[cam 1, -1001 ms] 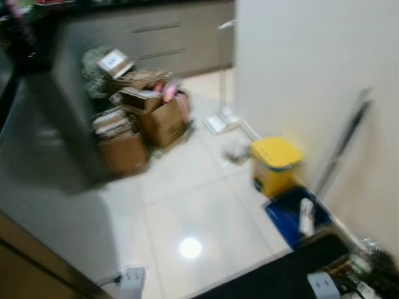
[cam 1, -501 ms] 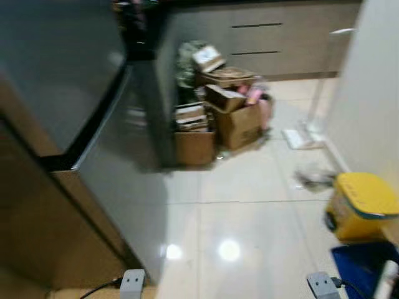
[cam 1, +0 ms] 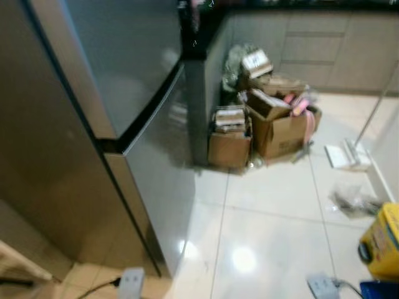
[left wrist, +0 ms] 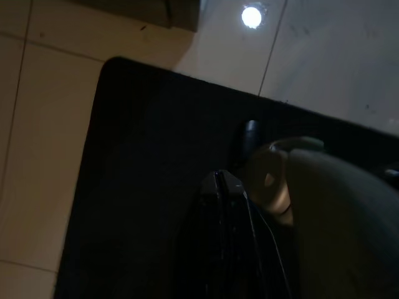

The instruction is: Restocking fridge

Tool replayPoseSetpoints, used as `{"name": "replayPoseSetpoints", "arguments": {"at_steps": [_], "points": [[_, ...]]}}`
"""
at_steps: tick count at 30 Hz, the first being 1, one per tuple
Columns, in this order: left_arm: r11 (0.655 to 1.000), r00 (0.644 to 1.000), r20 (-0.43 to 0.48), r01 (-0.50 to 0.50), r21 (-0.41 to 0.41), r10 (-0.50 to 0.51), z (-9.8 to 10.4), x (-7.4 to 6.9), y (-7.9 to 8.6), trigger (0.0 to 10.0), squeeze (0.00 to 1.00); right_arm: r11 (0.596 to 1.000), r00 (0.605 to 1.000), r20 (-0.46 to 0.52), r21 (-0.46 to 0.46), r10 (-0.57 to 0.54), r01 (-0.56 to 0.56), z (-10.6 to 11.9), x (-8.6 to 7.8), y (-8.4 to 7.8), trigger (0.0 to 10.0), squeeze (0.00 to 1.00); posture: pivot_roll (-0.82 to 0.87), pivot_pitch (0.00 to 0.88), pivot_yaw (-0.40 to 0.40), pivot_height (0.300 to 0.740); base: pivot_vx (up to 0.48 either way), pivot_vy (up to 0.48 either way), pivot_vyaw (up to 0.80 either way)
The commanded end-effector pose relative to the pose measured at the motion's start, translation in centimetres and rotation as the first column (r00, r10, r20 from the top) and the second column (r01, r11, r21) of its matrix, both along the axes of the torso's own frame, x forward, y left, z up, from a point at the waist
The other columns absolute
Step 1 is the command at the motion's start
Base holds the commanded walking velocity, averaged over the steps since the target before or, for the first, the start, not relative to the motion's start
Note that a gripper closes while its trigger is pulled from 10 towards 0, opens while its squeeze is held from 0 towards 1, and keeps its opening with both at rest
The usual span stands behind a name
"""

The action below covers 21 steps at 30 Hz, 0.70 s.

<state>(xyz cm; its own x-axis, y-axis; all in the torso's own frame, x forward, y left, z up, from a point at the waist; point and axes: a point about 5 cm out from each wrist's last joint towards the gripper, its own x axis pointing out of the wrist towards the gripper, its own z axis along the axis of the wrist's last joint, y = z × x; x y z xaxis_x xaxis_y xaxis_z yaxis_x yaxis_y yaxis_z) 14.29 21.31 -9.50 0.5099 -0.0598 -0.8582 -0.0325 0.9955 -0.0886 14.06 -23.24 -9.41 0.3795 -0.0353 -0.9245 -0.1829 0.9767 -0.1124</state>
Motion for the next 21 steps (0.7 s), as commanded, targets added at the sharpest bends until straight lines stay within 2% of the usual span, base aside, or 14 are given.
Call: {"name": "replayPoseSetpoints", "arguments": {"at_steps": [1,20,21], "points": [[1.0,0.999,-0.036,-0.015,-0.009,0.014,-0.44,-1.12,-0.14,10.0,0.0,1.0,1.0,0.0,0.001,0.007,-0.007,0.07,0.14,-0.06,10.0,0.0,-0.05,0.0,-0.002,0.74,0.0,0.0,0.77],[1.0,0.999,-0.039,-0.015,-0.018,0.014,-0.45,-1.13,-0.21,10.0,0.0,0.999,1.0,-0.013,0.029,0.02,-0.019,-0.09,-0.08,0.4,10.0,0.0,-0.05,0.0,0.0,0.74,0.0,0.0,0.78],[1.0,0.999,-0.039,-0.015,-0.02,0.014,-0.45,-1.12,-0.21,10.0,0.0,0.999,1.0,-0.008,0.034,-0.001,0.001,-0.09,-0.07,0.39,10.0,0.0,-0.05,0.0,0.001,0.74,0.0,-0.3,0.0]]}}
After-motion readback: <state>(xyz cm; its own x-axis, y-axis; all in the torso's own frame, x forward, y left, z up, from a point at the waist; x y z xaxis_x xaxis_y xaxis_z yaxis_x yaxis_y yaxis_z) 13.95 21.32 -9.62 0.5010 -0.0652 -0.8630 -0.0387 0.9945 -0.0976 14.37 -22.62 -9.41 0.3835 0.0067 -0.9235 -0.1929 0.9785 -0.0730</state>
